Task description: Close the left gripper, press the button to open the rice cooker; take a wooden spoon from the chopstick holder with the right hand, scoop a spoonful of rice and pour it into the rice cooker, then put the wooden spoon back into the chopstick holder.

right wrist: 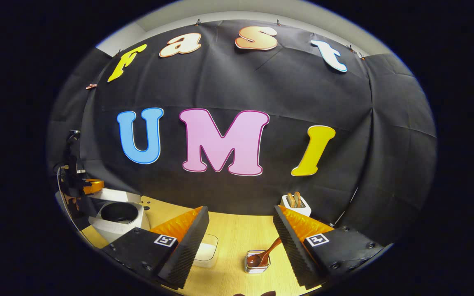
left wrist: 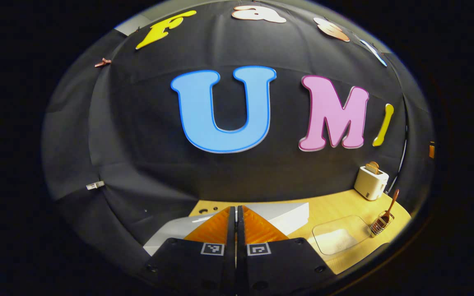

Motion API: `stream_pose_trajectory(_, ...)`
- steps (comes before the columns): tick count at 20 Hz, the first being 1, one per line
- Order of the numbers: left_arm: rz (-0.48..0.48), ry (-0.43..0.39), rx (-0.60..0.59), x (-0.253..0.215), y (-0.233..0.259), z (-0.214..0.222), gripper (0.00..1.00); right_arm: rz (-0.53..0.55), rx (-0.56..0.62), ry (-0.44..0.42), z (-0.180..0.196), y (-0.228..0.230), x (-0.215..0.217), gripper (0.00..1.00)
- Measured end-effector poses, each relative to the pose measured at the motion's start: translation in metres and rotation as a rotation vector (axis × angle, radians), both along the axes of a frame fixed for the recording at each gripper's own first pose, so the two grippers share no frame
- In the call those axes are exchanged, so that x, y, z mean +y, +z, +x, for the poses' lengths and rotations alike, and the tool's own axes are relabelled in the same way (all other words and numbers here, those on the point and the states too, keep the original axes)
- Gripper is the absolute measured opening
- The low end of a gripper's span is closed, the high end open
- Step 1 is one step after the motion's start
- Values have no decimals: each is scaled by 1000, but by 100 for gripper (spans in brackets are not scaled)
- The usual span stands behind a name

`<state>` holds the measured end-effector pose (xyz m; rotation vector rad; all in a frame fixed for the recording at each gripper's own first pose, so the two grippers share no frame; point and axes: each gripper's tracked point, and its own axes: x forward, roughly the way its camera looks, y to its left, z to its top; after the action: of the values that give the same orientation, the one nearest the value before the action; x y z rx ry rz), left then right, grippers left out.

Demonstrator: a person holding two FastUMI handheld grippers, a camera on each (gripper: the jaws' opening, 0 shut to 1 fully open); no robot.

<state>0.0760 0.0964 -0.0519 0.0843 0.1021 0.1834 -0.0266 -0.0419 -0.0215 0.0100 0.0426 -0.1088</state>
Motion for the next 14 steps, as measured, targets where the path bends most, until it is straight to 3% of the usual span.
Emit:
stream_pose_trajectory(3, 41, 21, -88, 5, 28, -7, 7, 6, 2, -10, -3, -1, -5, 98)
stream_pose_trajectory(4, 48, 19, -95, 2, 31, -9, 19, 11, 3, -13, -2, -3, -7, 98)
stream_pose_trajectory(8, 12, -5, -86, -13, 27, -13, 84, 29, 32, -43, -1, -21, -21, 98)
stream_pose_trajectory(14, -30, -29, -93, -31, 27, -25, 92, 87, 116, -39, 6, -75, -39, 98)
